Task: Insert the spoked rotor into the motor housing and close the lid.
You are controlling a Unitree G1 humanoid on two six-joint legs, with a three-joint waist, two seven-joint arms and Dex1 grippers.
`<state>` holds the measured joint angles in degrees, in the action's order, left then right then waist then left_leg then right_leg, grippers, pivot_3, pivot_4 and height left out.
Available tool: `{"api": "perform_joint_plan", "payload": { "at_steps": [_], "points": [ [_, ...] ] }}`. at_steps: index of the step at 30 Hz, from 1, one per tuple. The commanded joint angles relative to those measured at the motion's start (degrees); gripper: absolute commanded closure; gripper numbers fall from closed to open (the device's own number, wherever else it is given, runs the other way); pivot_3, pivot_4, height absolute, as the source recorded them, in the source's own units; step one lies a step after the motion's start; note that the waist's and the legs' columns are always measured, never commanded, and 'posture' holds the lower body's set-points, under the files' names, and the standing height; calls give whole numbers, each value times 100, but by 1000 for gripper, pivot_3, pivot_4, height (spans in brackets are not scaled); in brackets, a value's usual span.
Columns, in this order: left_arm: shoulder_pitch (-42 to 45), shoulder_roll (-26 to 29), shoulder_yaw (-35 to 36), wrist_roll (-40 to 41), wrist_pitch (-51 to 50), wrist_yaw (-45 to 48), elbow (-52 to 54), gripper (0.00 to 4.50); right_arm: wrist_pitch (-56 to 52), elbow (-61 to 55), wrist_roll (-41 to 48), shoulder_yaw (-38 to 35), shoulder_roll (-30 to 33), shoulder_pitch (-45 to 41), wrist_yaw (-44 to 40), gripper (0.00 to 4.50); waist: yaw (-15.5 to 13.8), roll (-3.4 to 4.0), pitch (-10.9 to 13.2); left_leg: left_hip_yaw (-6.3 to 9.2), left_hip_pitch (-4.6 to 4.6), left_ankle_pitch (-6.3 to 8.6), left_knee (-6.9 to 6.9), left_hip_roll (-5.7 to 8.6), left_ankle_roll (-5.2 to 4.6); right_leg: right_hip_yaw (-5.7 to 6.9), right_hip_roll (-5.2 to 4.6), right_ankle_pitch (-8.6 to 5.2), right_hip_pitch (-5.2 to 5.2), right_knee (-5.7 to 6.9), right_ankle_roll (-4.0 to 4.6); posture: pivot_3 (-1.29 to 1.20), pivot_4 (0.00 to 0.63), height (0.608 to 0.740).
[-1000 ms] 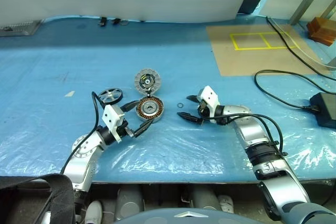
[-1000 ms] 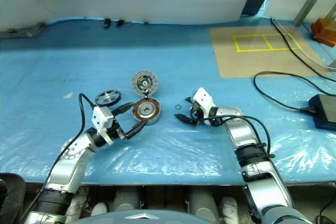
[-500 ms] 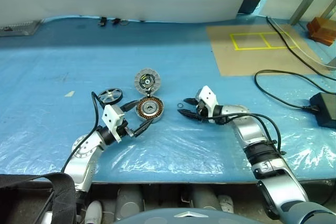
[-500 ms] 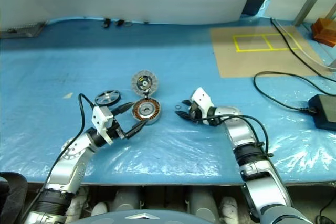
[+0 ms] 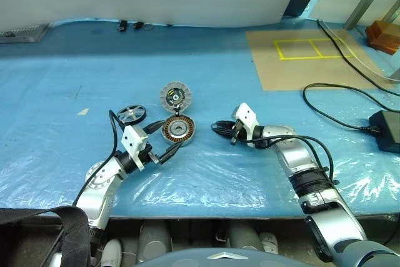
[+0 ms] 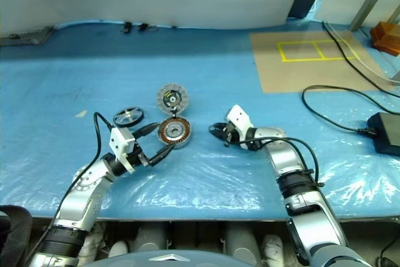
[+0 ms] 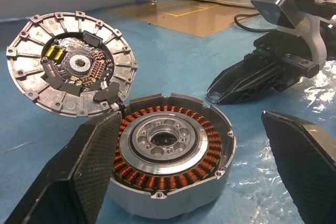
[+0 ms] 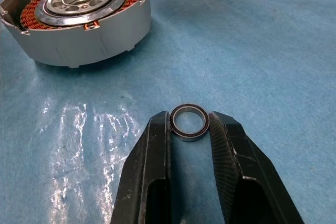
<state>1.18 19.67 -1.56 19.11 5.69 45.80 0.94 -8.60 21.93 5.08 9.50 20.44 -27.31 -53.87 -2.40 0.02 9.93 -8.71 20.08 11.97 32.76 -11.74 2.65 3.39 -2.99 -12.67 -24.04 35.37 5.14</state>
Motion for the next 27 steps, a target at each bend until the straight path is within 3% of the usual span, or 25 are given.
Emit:
{"api": "perform_joint_plan", "payload": {
  "at_steps": [1, 10, 18, 27],
  "points": [
    [-83, 110, 119, 117, 12, 79, 231, 0, 98, -409, 249, -59, -59, 40, -124, 3747, 4, 0, 0, 0, 1, 0, -2, 0, 0, 0, 0, 0, -2, -1, 0, 0, 150, 740],
    [-285, 299, 375, 276, 16, 72, 389, 0, -644, -1259, 949, -183, -262, -271, -251, 3747, 6, 0, 0, 0, 2, 0, -4, 1, 0, 0, 0, 0, -6, -5, 0, 0, 150, 740],
    [-416, 329, 421, 261, 20, -3, 470, 0, -1103, -1042, 409, 638, -500, -863, -179, 3747, 13, 0, 0, 0, 2, -2, -13, 0, 4, 1, 1, 0, -8, -10, 0, 0, 150, 740],
    [-539, 243, 380, 189, 76, -120, 526, 0, -802, -238, -102, 1148, -667, -1374, -271, 3747, 2, 0, 0, 1, -1, -5, -12, 0, 9, 1, 0, 1, -11, -14, 1, 0, 150, 740]
  ]
}}
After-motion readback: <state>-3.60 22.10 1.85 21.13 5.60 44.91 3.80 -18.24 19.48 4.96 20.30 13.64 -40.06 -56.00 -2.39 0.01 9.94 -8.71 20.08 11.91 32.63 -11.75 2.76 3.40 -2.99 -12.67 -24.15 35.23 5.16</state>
